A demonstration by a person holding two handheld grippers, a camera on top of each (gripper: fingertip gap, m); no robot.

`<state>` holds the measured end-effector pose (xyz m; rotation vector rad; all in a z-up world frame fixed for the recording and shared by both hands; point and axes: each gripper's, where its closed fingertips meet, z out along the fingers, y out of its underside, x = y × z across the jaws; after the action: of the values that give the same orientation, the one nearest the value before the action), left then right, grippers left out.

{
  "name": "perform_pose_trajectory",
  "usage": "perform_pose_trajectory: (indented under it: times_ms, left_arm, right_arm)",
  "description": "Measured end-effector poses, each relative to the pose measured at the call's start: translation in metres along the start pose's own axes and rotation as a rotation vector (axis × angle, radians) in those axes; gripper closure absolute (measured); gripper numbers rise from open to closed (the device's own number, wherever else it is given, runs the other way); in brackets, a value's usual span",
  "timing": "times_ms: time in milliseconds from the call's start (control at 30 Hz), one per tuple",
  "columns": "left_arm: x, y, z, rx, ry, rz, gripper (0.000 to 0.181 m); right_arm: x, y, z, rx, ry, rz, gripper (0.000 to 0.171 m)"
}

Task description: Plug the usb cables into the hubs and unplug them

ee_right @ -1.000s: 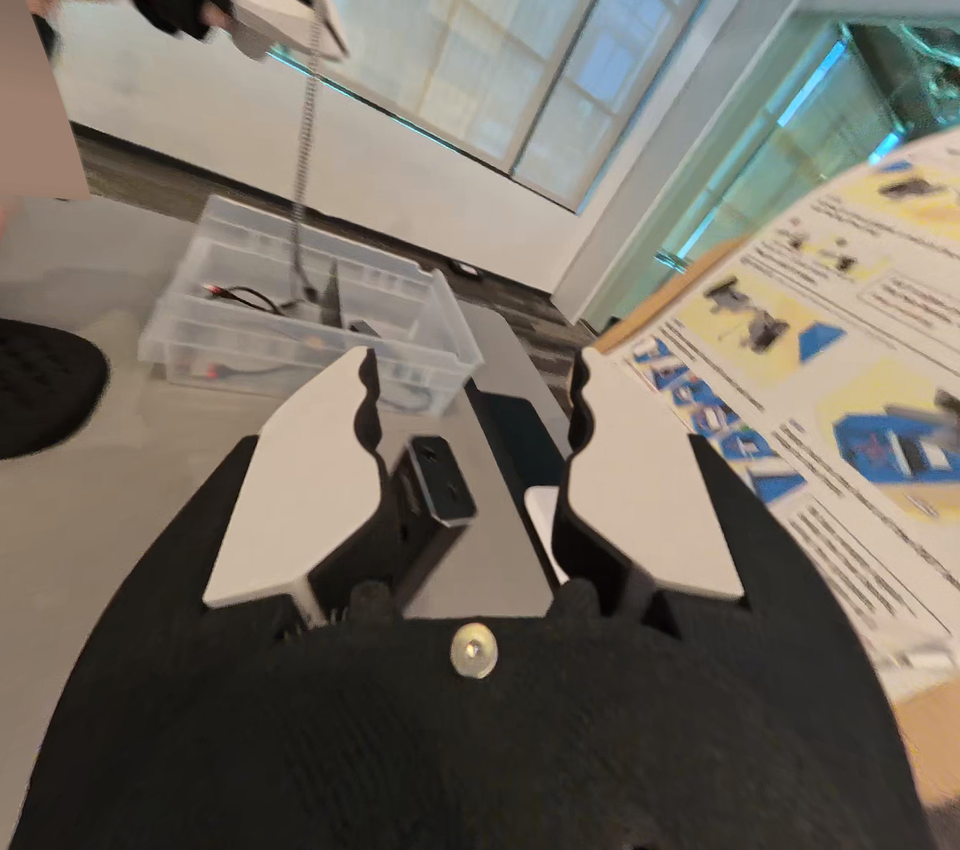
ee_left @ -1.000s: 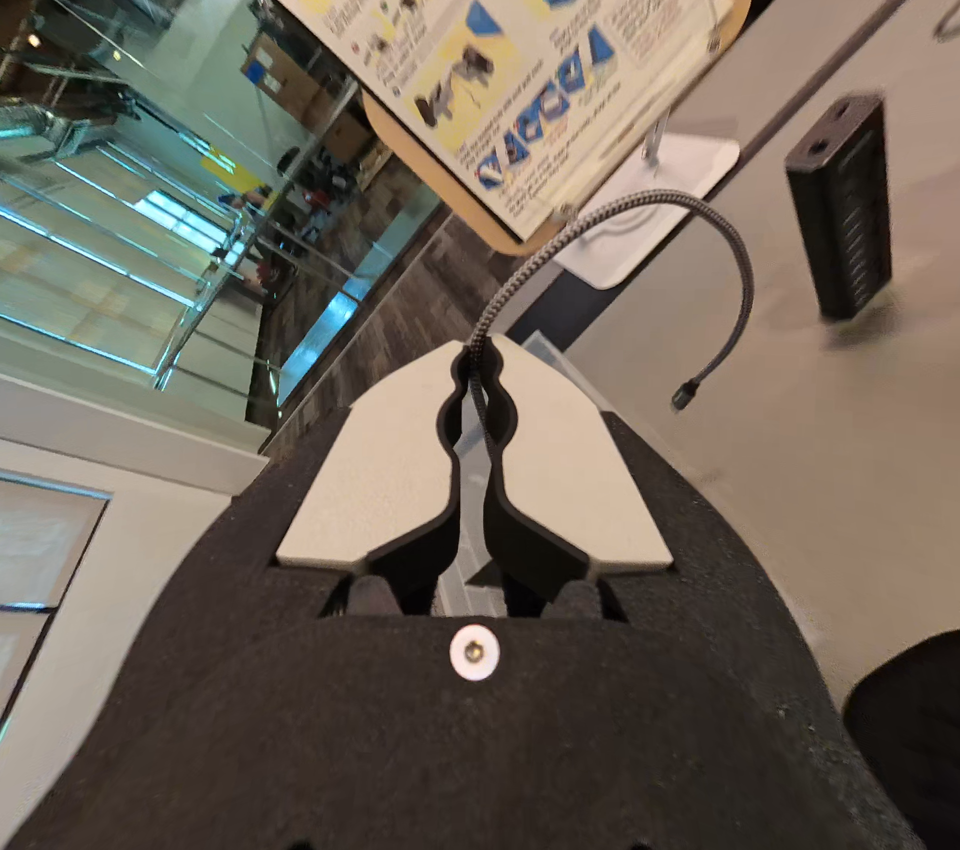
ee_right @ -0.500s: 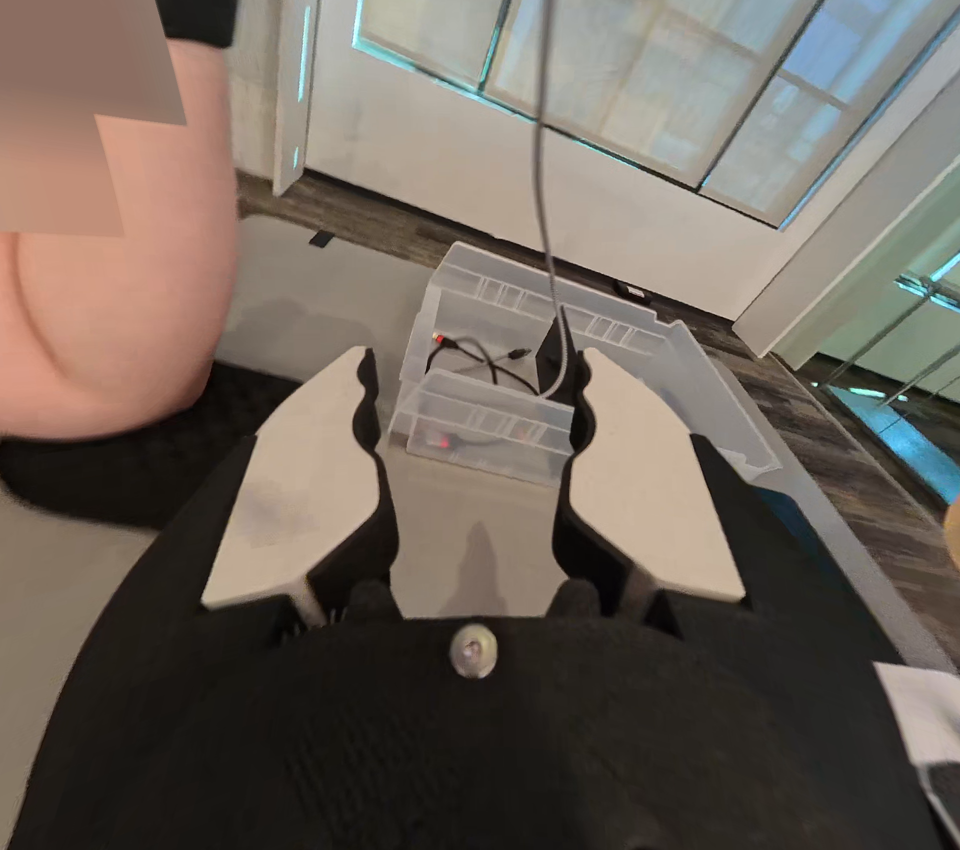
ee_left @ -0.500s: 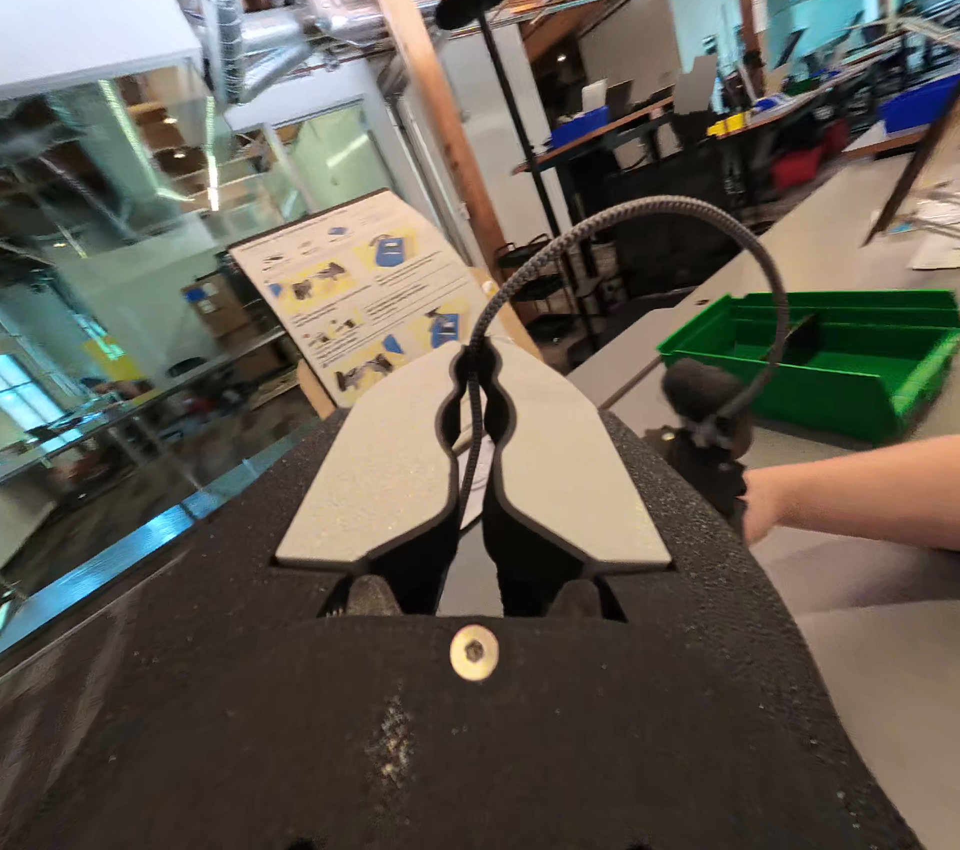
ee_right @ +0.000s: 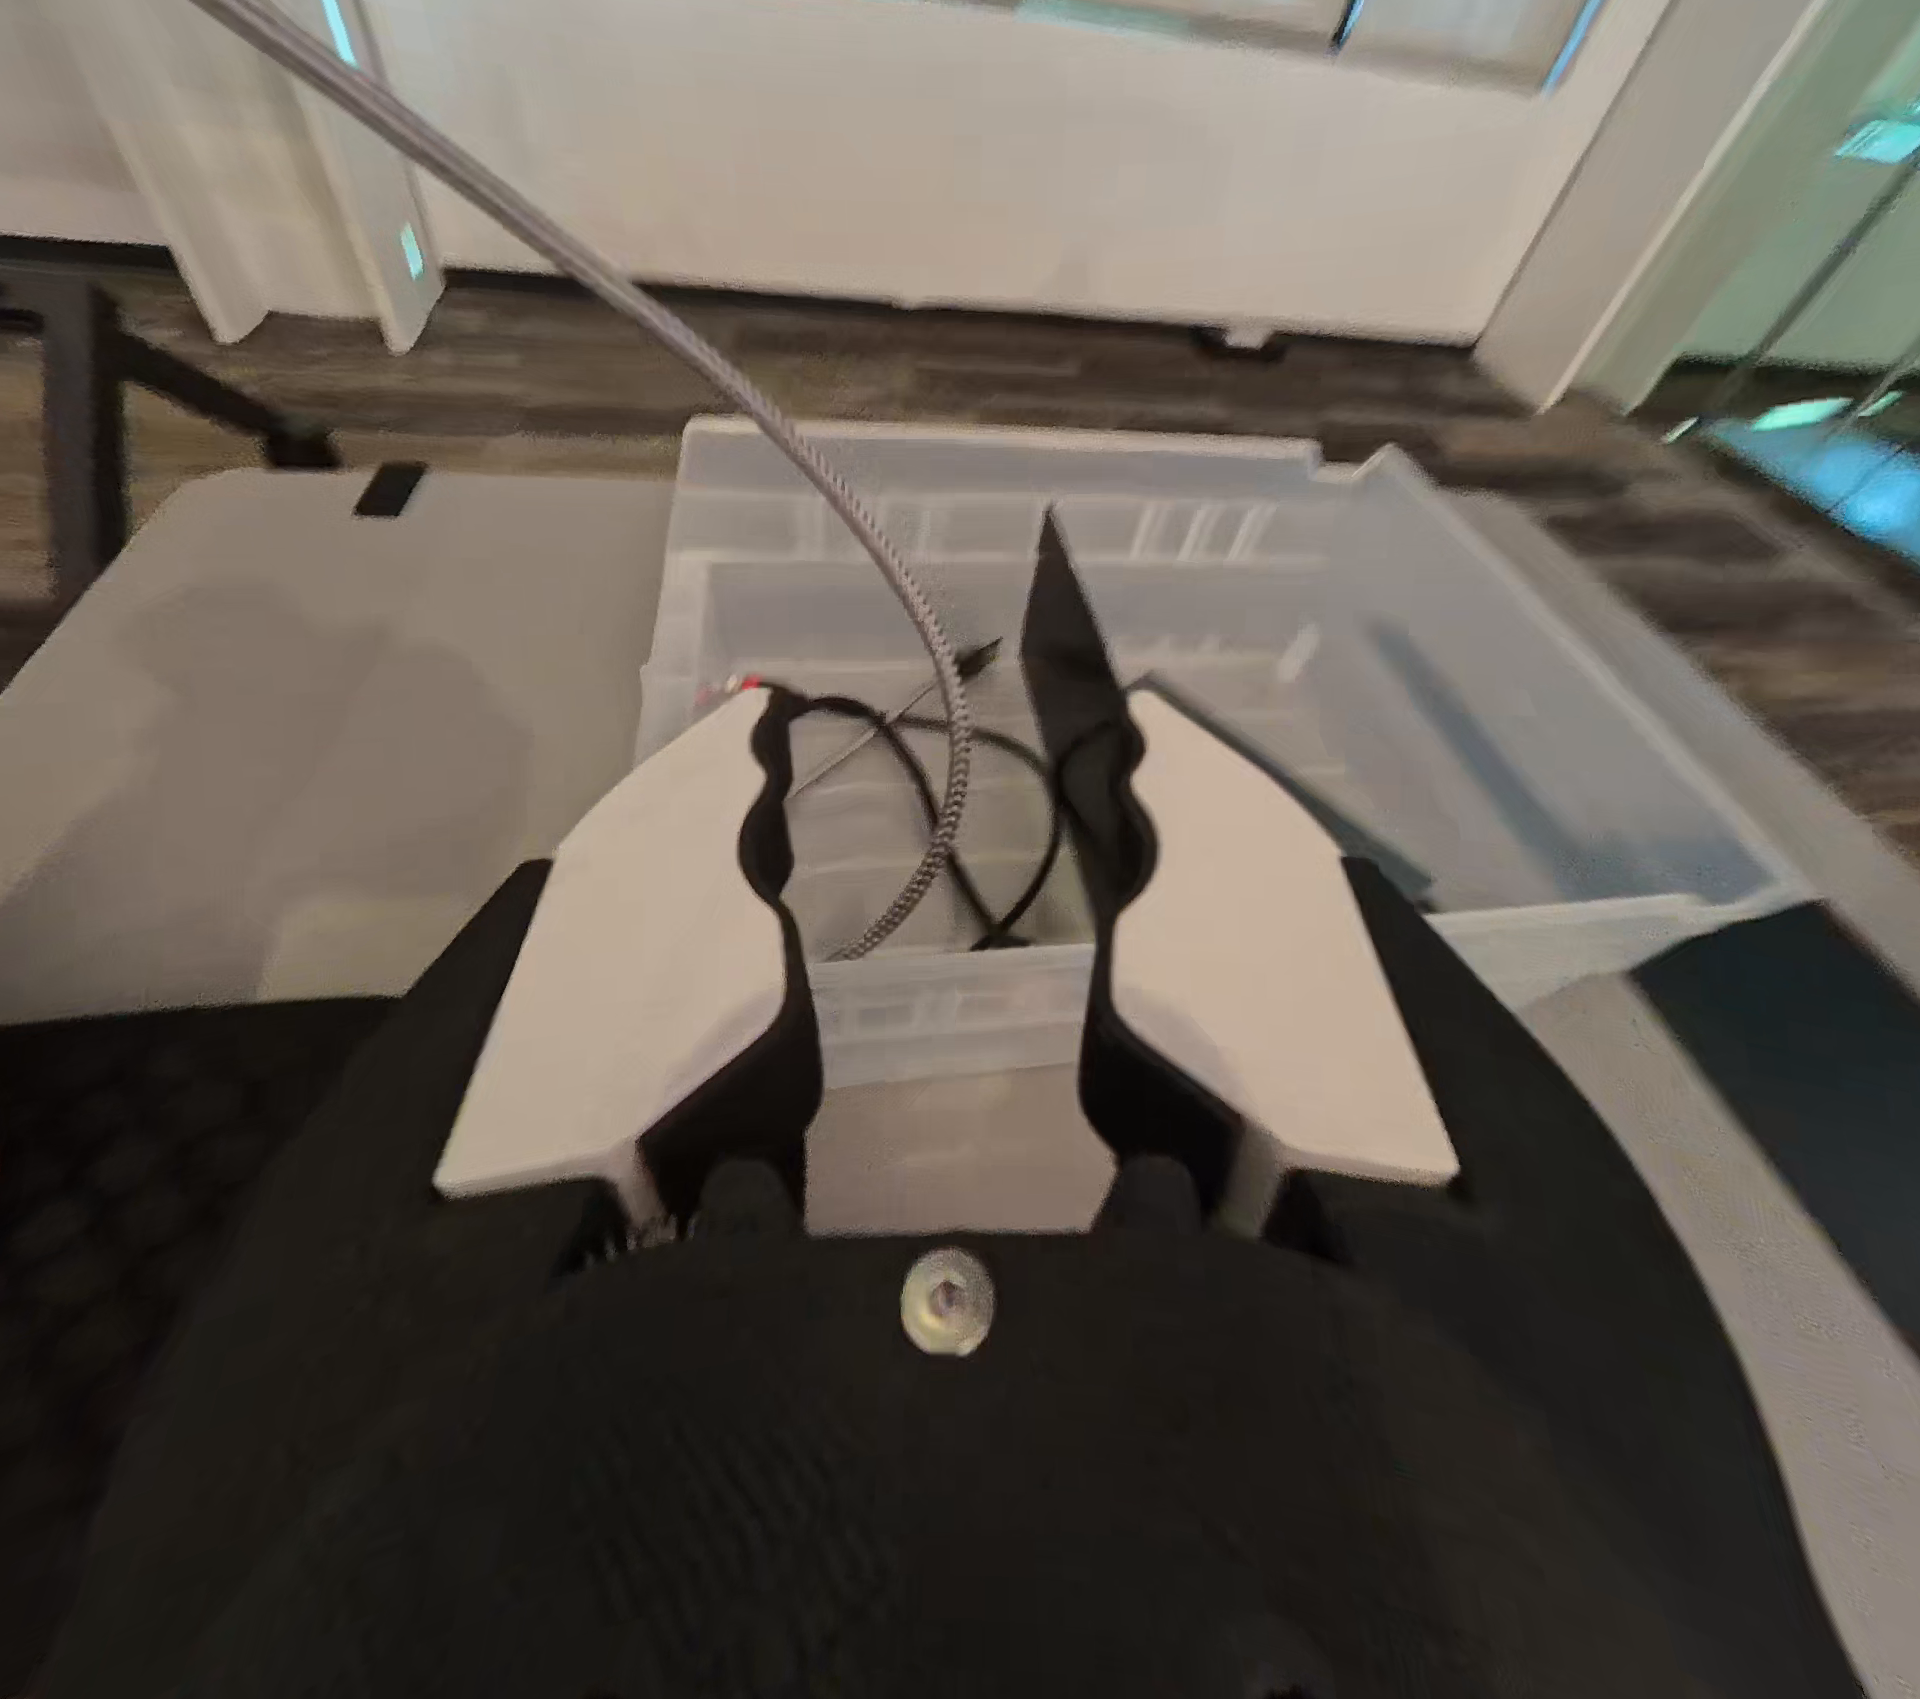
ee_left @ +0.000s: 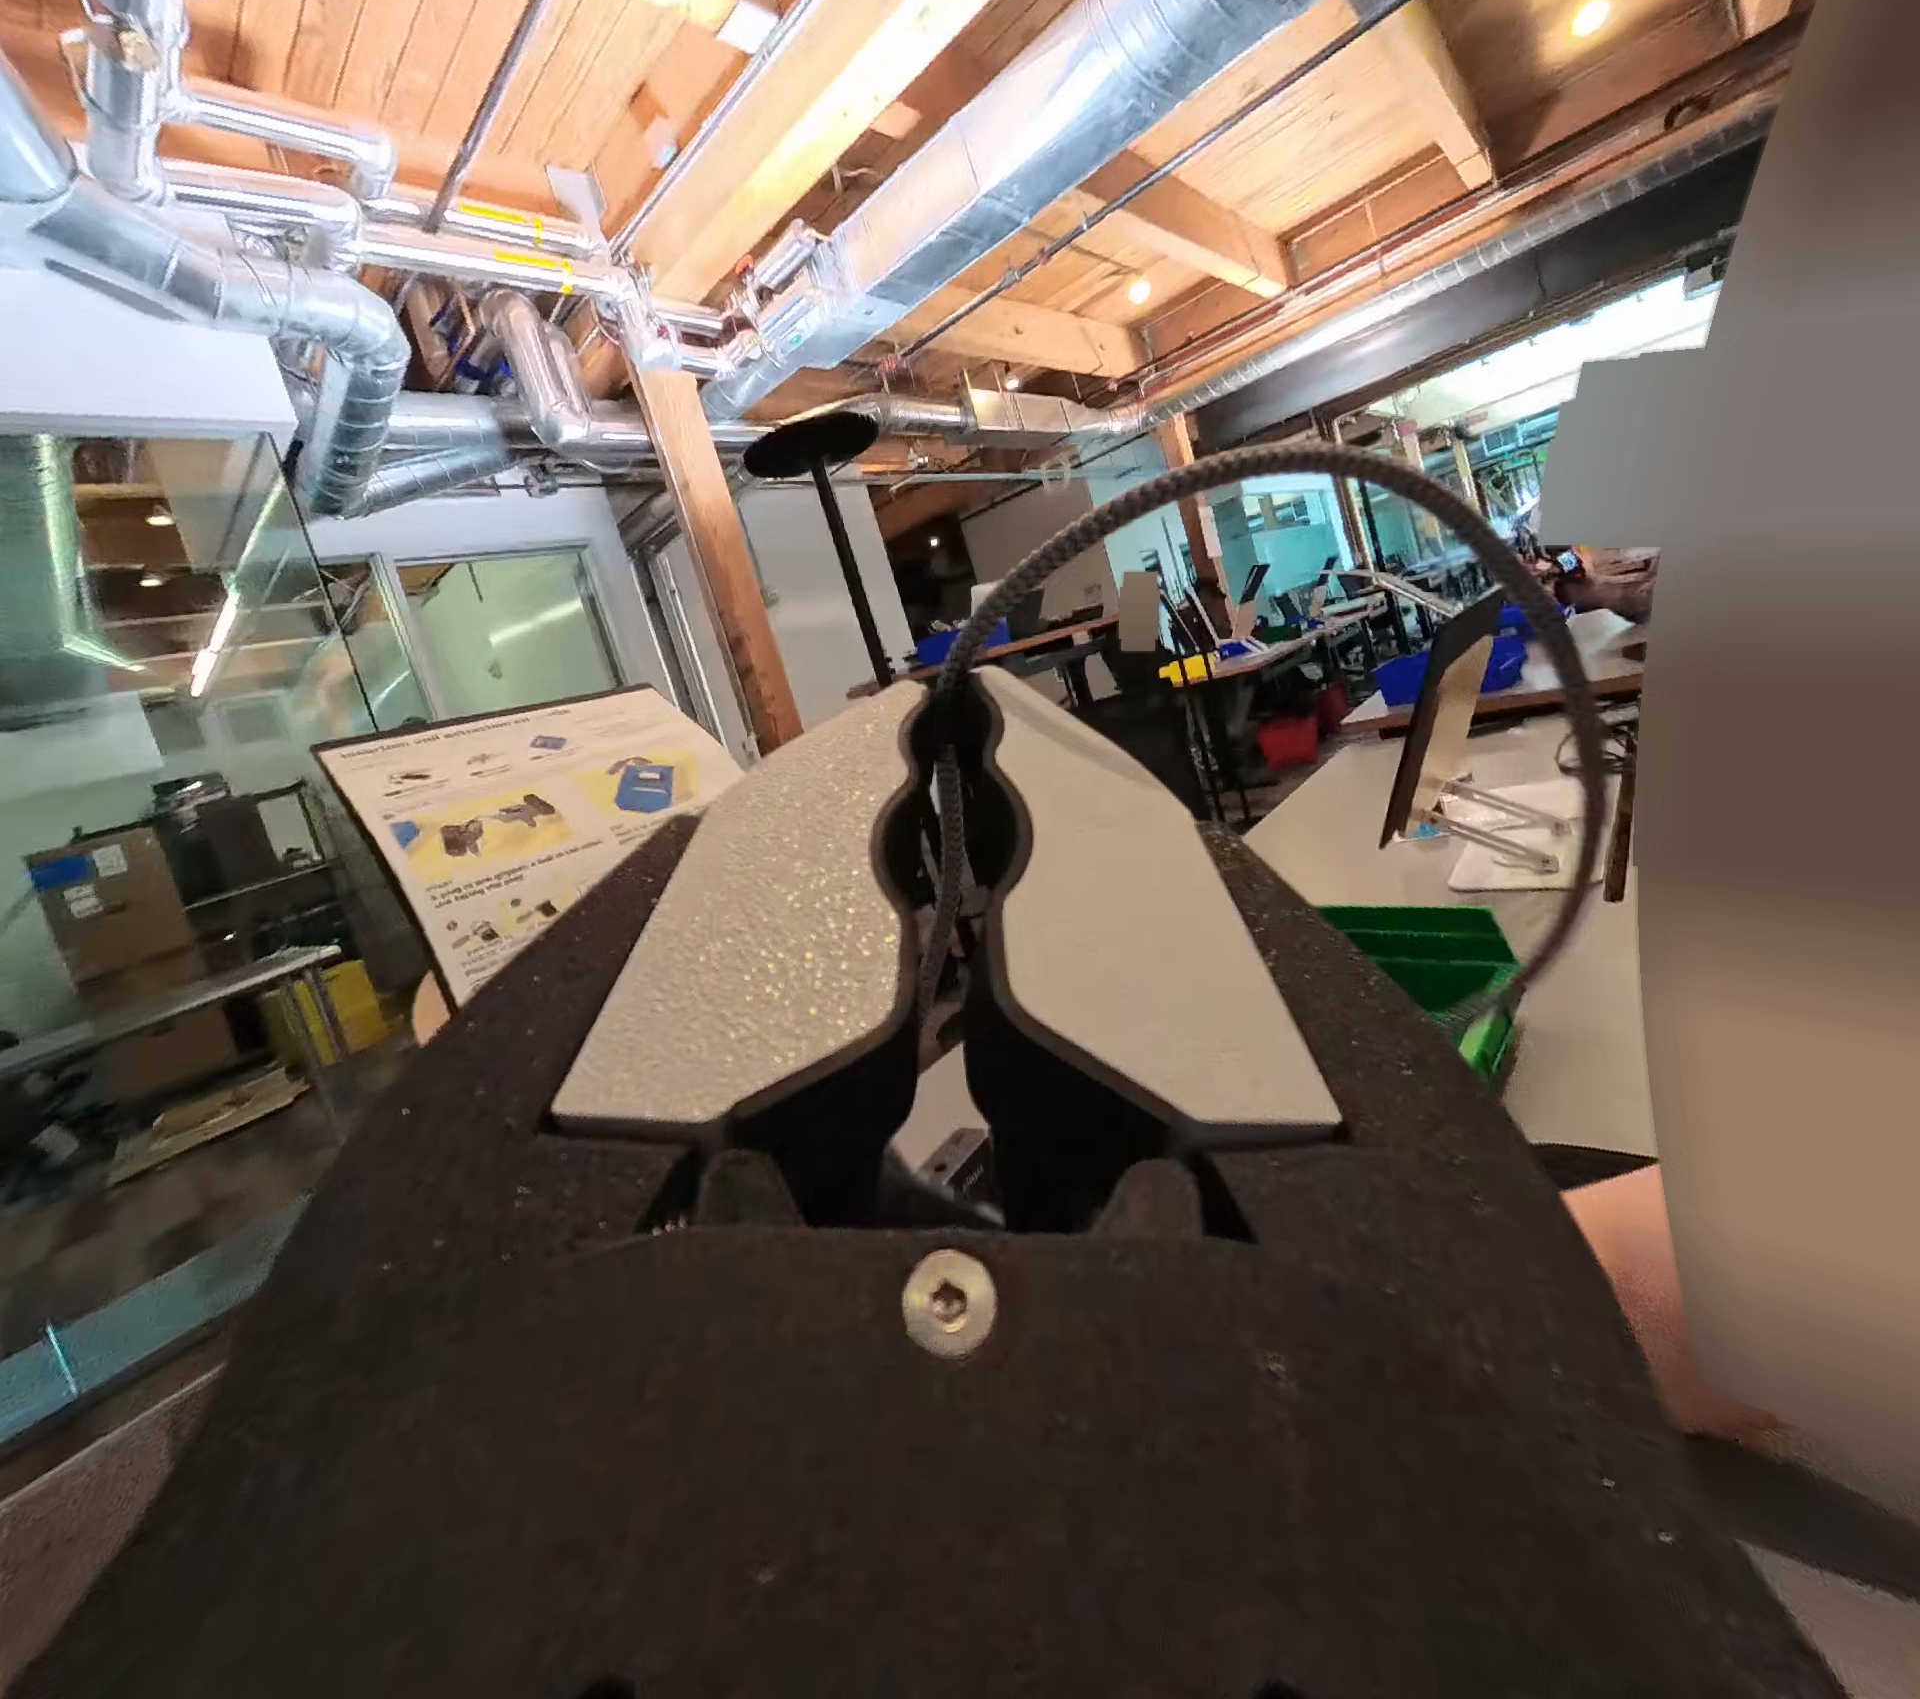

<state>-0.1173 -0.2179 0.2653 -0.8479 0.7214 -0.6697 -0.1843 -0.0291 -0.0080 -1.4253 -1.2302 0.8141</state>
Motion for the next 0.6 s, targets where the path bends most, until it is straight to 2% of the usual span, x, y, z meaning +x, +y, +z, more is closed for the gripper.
perform_pose_trajectory:
  times_ms: [67,100,133,233,333,467,600]
  left_arm:
    - [-0.002,-0.005,-0.007,0.023,-0.005,0.006,0.179]
    - [-0.002,-0.007,-0.01,0.029,0.003,0.003,0.179]
    - [-0.004,-0.009,-0.014,0.033,0.001,-0.001,0.179]
    - [-0.027,-0.007,-0.029,0.004,-0.127,0.038,0.178]
    - [-0.045,0.008,-0.037,-0.095,-0.214,0.078,0.178]
    - [-0.049,0.035,-0.027,-0.221,-0.167,0.052,0.178]
    - [-0.04,0.067,-0.007,-0.334,-0.031,0.011,0.178]
  right_arm:
    - [-0.004,0.019,0.016,-0.134,-0.052,0.05,0.126]
    - [-0.007,0.025,0.02,-0.187,-0.09,0.079,0.142]
    - [-0.01,0.026,0.019,-0.202,-0.126,0.119,0.168]
    - [-0.002,0.003,0.004,-0.135,-0.131,0.178,0.168]
    - [0.009,-0.032,-0.034,-0.086,-0.087,0.129,0.168]
    - [0.022,-0.076,-0.109,-0.045,-0.013,0.069,0.168]
    - [0.016,-0.097,-0.191,-0.035,0.013,0.071,0.168]
